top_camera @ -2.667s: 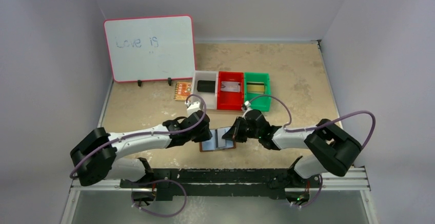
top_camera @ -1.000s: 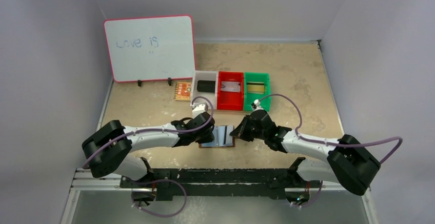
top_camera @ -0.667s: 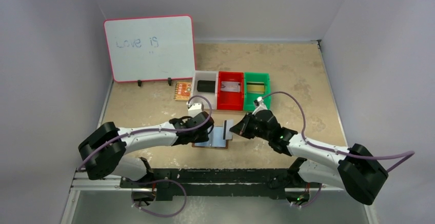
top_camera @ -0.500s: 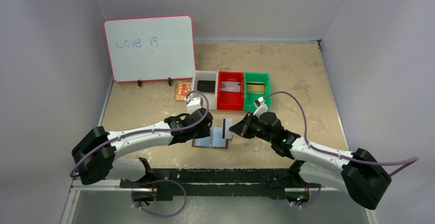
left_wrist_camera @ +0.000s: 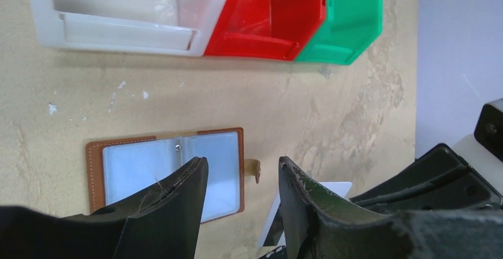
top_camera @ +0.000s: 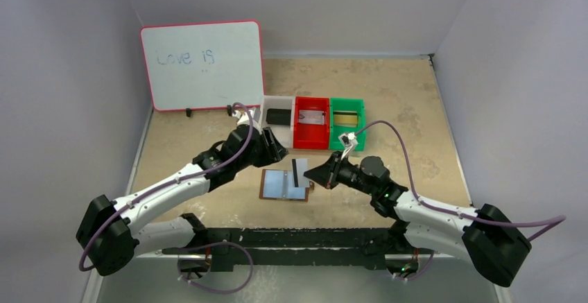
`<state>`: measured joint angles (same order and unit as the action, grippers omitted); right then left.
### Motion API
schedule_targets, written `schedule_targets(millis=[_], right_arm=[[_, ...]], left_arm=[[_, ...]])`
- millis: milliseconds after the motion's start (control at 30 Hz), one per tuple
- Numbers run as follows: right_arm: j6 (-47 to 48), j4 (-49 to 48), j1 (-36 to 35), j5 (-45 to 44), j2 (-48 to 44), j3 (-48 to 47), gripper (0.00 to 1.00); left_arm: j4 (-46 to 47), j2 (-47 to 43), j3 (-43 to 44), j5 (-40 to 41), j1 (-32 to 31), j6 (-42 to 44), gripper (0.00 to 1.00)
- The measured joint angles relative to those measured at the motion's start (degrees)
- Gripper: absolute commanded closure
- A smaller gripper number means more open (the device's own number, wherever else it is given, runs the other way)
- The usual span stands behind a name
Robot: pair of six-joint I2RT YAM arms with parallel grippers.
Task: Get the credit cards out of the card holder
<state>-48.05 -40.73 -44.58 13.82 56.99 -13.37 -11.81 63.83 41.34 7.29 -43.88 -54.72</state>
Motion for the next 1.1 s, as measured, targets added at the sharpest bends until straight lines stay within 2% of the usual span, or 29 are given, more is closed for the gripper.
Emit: schedule_targets(millis=[133, 300, 467, 567, 633, 767, 1100], right_arm=[[3.5, -0.7, 0.0, 1.7, 0.0, 0.0, 1.00], [11.6, 5.3, 0.0, -2.3, -2.4, -3.0, 1.00], [25.4, 12.1, 0.0, -10.2, -5.7, -10.4, 1.00], [37.0, 15.3, 0.0, -14.2, -4.8, -15.0, 1.00], [44.3, 17.3, 0.0, -16.6, -2.7, -17.9, 1.00], [56.8, 20.6, 0.0, -20.8, 3.9, -23.3, 1.00], [80.8, 24.7, 0.1, -26.5, 26.0, -35.5, 1.00]], left_arm=[[0.2, -1.0, 0.0, -2.0, 0.0, 1.3, 0.54], [-2.4, -5.7, 0.0, 2.8, 0.0, 1.4, 0.54], [-7.0, -12.0, 0.0, 8.9, 0.0, 1.9, 0.51], [-10.6, -14.3, 0.0, 12.4, 0.0, 3.1, 0.44], [-13.7, -15.3, 0.3, 14.8, 0.0, 3.9, 0.37], [-19.9, -16.4, 2.7, 19.8, 0.0, 5.9, 0.30], [-28.9, -18.8, 6.8, 31.9, 0.0, 9.7, 0.27]])
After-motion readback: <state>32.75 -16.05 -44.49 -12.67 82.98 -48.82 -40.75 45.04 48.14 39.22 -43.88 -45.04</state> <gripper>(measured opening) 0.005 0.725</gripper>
